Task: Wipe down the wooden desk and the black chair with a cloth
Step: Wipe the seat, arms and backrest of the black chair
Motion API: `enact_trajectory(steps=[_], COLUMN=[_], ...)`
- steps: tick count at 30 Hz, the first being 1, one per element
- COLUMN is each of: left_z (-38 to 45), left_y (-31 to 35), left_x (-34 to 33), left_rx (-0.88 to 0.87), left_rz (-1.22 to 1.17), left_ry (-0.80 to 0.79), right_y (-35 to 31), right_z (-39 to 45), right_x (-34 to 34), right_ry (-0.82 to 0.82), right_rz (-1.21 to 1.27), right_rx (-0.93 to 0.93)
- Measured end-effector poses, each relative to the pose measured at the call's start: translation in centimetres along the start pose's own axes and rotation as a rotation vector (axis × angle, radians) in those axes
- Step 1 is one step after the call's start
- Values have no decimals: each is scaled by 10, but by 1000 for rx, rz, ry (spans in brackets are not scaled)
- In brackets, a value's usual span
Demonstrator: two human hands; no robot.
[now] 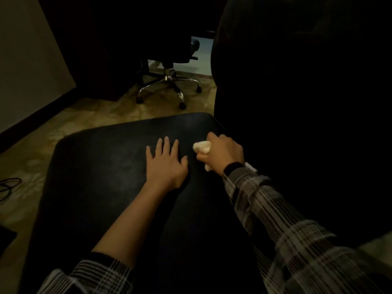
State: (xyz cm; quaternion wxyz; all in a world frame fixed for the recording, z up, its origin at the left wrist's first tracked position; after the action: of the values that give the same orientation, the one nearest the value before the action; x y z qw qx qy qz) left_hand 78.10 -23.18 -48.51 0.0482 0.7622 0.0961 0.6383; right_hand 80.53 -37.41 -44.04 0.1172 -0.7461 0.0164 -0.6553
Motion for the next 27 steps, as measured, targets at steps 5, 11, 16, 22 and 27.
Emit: enact_trajectory(steps=[5,11,16,22,27], left_z=[-3,0,-2,-4,-3], left_y=[0,0,1,1,1], left_x=[3,3,3,3,4], left_rx=[-1,-1,7,34,11], left_rz=[-22,-12,-14,-22,-35], left_ry=[-2,18,1,14,18], right_y=[2,1,-10,-19,-8], right_z=[-32,-26,73,50,-19], right_x=[-4,-8,4,1,-11], right_ry=[50,94,118,98,93], right_rz=[-66,-34,-17,-53,-40], right_rx=[64,108,-24,41,154])
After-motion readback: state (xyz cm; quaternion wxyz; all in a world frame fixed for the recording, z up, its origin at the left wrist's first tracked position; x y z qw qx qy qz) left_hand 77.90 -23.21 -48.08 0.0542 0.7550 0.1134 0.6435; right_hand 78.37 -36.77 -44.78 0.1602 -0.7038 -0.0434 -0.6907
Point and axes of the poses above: each hand's wrist, its own z-axis towards the middle knuckle, its own x-axis out of the back of the hand, y = z × x, the point moved 3 cm from there along z, towards the middle knuckle, and after that the axes turned 11 degrees about -y, right-handed, at the moved point
